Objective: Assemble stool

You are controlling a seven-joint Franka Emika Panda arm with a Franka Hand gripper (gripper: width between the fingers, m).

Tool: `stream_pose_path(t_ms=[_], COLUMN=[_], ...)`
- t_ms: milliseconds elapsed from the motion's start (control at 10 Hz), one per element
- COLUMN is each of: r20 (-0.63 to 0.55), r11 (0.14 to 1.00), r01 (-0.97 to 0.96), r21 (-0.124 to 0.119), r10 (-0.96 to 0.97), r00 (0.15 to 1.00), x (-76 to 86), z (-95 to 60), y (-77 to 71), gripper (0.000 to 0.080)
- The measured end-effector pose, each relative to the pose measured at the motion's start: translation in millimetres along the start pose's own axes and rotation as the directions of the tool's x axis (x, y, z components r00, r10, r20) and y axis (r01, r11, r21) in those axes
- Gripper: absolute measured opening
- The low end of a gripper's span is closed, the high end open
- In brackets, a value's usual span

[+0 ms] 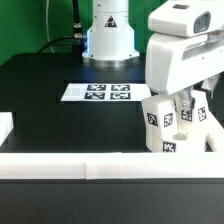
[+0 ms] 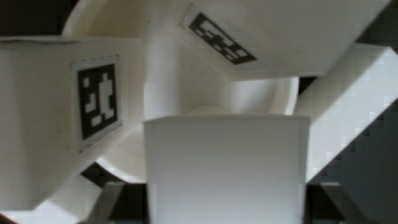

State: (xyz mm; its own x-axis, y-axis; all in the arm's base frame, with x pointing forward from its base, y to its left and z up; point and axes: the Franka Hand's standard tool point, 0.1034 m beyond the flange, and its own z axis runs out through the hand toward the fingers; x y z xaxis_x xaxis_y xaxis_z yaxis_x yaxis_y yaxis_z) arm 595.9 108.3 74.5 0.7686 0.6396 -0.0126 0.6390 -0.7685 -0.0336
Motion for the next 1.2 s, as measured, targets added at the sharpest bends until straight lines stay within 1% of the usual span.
stream_pose_path(t_ms=[300,400,500,600,800,900,1000,1100,1200], r20=[0.000,0.000,-0.005,-0.012,-0.014,-0.019,-0.024,-0.025,-0.025], r11=[0.997,0.982,0.942,0.885,0.735,0.645,0.525,0.453,0.435], r01=[-0.071,-0.191,-0.335,-0.465,-0.678,-0.764,-0.851,-0.891,-0.900], r21=[0.000,0.001,0.000,-0.003,0.001,0.003,0.007,0.006,0.005], r10=[0.071,0.191,0.335,0.465,0.678,0.764,0.851,0.891,0.900], r00=[0.997,0.982,0.942,0.885,0.735,0.645,0.525,0.453,0.435], x=[-0.2,0.0,2.5,5.6,6.8,6.9,6.4,6.3,6.3], z=[0.0,0.6,1.3,1.9,1.9,1.6,2.0,1.8,1.7], y=[0.3,-1.2,-5.9,-11.7,-13.2,-11.8,-10.5,-10.1,-10.3], gripper=[0.0336,0.0336,0.0336,0.0337,0.0337,0.0337,0.0337,0.0337,0.0337])
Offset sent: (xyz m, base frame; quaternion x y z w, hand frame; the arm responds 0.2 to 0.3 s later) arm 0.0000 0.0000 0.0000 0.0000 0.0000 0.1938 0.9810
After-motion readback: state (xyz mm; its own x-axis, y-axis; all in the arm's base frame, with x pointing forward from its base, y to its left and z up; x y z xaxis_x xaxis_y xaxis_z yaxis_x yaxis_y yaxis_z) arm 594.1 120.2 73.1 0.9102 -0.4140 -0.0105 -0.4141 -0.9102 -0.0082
